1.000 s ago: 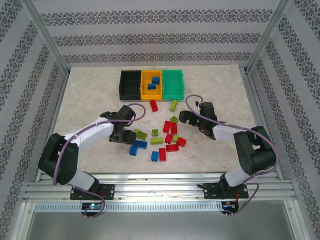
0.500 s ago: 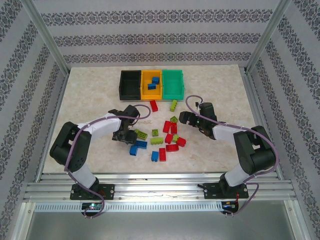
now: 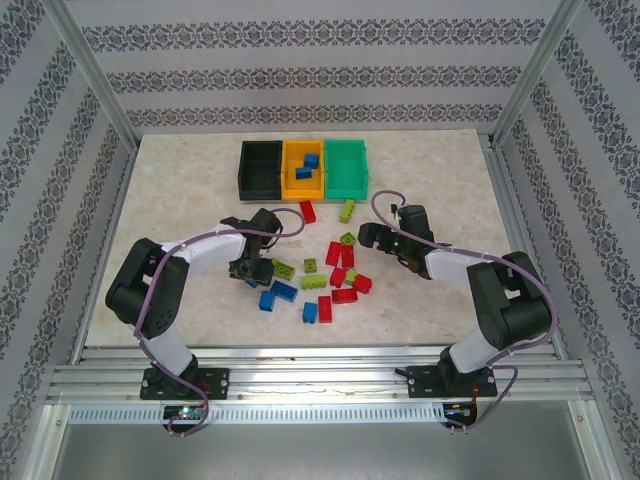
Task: Sort the legos into containers by color
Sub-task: Pick up the lego from the middle-left of the table, then place the lego in the container.
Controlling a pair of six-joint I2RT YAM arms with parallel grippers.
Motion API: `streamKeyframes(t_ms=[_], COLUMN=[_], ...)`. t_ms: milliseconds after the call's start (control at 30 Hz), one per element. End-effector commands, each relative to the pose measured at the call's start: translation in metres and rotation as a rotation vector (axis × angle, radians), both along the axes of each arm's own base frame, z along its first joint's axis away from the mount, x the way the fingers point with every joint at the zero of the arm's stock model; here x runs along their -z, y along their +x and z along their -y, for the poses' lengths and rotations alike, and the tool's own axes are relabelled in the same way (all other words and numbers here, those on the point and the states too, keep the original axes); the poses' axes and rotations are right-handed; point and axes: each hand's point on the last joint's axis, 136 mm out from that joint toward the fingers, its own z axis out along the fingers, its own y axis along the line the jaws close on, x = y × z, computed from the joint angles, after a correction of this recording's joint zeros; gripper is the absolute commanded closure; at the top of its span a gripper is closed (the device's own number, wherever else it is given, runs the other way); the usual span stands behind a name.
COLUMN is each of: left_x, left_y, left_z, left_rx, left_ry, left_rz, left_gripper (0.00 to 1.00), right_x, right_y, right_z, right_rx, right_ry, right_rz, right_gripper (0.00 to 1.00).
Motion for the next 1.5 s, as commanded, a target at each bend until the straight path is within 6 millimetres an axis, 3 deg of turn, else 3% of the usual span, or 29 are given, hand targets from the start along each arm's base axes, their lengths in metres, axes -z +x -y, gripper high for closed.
streamKeyframes(t_ms=[0, 67, 300, 733, 933, 1100, 1467], left_x=[-0.001, -0.002, -0.016, -0.077, -0.108, -0.133, -0.161], left_y=[0.006, 0.007, 0.013, 0.043, 0.077, 0.118, 0.202], left_z=[0.002, 0.004, 0.008, 0.026, 0.045, 0.071, 0.115], left_rx=[0.019, 0.017, 0.001, -0.005, 0.010, 0.028, 0.052], left_ry=[0.009, -0.001, -0.043, -0.177, -0.228, -0.291, -0.386], left_rz=[0.019, 0.024, 0.087, 0.310, 0.406, 0.477, 0.547], left_gripper=[0.51, 0.59, 0.71, 0.77, 0.77, 0.77, 0.77], right_x=[-0.006, -0.006, -0.006, -0.005, -0.005, -0.006, -0.007], right_y=[0.006, 0.005, 0.006, 0.006, 0.006, 0.005, 0.005], right_z=[-0.004, -0.004, -0.004, -0.007, -0.007, -0.006, -0.004], right_rx=[-0.004, -0.005, -0.004, -0.010, -0.012, -0.008, -0.005], right_ry=[0.009, 0.009, 0.011, 0.020, 0.022, 0.017, 0.010], right_rz=[0.013, 0.013, 0.009, 0.004, 0.003, 0.008, 0.012], right_gripper=[0.05, 0.05, 0.05, 0.05, 0.05, 0.05, 0.05])
